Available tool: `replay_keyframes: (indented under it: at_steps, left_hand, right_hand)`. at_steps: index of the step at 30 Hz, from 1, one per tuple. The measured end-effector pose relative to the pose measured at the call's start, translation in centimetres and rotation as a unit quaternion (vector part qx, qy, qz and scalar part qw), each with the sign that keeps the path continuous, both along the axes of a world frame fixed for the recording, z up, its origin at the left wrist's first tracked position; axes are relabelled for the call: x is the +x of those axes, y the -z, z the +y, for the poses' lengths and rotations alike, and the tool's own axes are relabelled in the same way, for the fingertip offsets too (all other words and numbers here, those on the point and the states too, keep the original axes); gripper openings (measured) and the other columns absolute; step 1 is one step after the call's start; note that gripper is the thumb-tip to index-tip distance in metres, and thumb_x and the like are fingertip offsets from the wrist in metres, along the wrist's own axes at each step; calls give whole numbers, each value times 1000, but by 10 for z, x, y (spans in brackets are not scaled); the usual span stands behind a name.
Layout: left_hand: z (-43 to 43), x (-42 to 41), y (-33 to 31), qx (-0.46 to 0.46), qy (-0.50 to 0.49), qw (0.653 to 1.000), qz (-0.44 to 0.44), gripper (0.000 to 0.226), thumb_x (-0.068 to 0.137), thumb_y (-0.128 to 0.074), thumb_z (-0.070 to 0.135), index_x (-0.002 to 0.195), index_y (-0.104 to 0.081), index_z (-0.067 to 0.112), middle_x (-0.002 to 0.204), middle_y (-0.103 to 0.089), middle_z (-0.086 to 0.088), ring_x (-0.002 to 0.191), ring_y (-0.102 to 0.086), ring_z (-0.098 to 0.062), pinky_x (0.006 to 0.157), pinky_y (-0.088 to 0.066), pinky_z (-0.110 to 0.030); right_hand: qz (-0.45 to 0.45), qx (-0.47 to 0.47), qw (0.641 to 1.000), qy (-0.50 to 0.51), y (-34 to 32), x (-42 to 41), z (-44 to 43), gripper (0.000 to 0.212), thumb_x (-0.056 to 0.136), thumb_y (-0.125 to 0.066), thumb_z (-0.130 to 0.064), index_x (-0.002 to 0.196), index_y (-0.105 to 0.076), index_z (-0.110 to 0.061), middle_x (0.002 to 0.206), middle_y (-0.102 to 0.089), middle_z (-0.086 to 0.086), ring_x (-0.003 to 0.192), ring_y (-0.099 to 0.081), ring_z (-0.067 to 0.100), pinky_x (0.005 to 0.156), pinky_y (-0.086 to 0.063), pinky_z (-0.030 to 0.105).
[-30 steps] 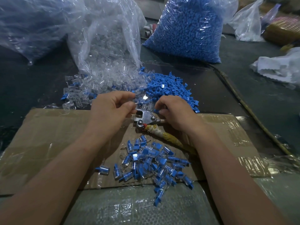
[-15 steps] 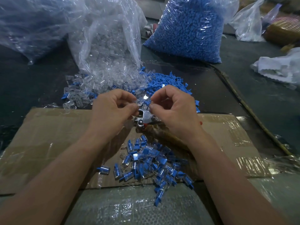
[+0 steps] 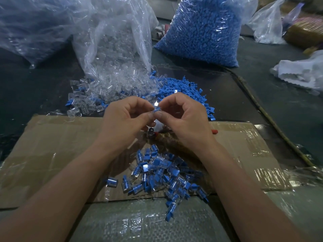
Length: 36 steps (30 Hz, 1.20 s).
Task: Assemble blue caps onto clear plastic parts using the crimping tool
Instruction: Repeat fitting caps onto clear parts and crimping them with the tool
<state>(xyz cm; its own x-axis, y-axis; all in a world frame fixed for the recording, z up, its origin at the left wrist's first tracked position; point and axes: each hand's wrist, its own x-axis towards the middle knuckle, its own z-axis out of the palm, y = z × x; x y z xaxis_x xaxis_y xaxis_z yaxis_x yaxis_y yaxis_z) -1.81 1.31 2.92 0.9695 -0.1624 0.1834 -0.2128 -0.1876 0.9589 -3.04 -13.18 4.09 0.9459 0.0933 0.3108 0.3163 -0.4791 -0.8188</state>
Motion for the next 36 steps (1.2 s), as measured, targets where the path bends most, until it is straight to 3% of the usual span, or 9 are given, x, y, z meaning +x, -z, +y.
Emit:
replay_keyframes:
  at_steps: [4, 10, 16, 19, 27, 36]
  left_hand:
    - [2, 1, -2, -83, 30, 995, 43, 15, 77, -62, -3, 77, -62, 12, 64, -69, 3, 57, -67, -9, 54, -50, -13]
    - [0, -1, -4, -114, 29, 991, 63, 18, 58, -68, 16, 73, -61, 9, 61, -68, -3, 55, -67, -13, 53, -53, -18]
    - [2, 0, -6, -185, 33, 973, 131, 14, 58, -66, 8, 70, -59, 5, 54, -65, -6, 44, -61, -14, 43, -49, -18]
    - [3, 1, -6, -175, 48, 973, 140, 17, 55, -64, 10, 70, -58, 5, 53, -65, -7, 43, -61, -14, 41, -47, -17]
    - [5, 3, -5, -210, 83, 960, 163, 16, 54, -62, 8, 70, -60, 5, 58, -66, -10, 49, -65, -19, 45, -51, -21]
    - [5, 4, -5, -203, 95, 961, 164, 18, 53, -62, 8, 71, -61, 6, 58, -66, -10, 51, -66, -20, 47, -53, -22]
  right_hand:
    - [41, 30, 998, -35, 0, 2, -2, 25, 81, -66, -9, 105, -65, -12, 89, -63, -14, 86, -63, 0, 81, -51, 17]
    - [33, 51, 996, -60, 1, 1, -3, 21, 79, -66, -7, 100, -68, -8, 81, -64, -14, 78, -63, -1, 72, -50, 12]
    - [20, 95, 991, -92, 1, 0, -4, 33, 73, -68, 3, 95, -64, -22, 83, -65, -14, 78, -64, -3, 73, -49, 12]
    - [-8, 70, 994, -87, 2, -1, -4, 33, 73, -68, 3, 98, -64, -18, 84, -65, -12, 81, -64, 1, 76, -51, 14]
    - [-76, 25, 994, -70, 5, 1, -8, 32, 75, -68, 0, 102, -62, -17, 85, -61, -18, 80, -61, -5, 76, -49, 13]
    - [-90, 11, 993, -72, 6, 2, -10, 29, 75, -68, -4, 100, -62, -19, 85, -60, -22, 79, -61, -8, 74, -49, 11]
